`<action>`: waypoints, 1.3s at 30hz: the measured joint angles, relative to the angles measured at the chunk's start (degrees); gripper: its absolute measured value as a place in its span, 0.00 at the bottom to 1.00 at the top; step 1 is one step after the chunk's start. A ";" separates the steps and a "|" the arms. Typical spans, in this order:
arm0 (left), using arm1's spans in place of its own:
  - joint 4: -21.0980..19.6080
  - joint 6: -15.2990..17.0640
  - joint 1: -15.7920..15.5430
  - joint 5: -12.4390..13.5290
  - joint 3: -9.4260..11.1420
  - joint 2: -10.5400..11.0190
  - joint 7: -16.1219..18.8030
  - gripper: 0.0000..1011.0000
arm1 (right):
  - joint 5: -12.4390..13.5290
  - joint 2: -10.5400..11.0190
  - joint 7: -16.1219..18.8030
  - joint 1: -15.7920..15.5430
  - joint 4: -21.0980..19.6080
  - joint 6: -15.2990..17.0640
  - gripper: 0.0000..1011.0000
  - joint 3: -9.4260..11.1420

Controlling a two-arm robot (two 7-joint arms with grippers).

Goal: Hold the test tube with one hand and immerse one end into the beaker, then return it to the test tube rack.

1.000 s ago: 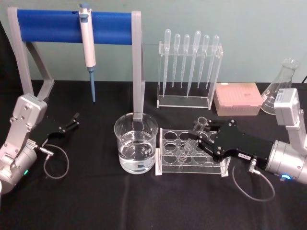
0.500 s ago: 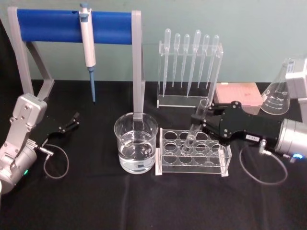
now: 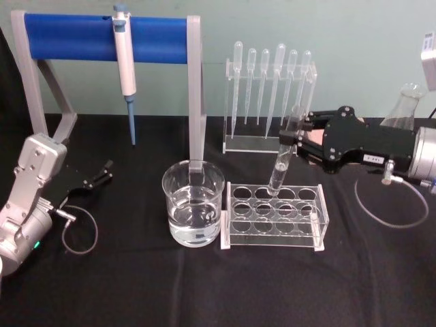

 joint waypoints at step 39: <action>0.00 0.00 0.00 0.00 0.00 0.00 0.00 0.99 | 4.23 1.44 -1.37 4.04 -0.78 3.15 0.24 -2.47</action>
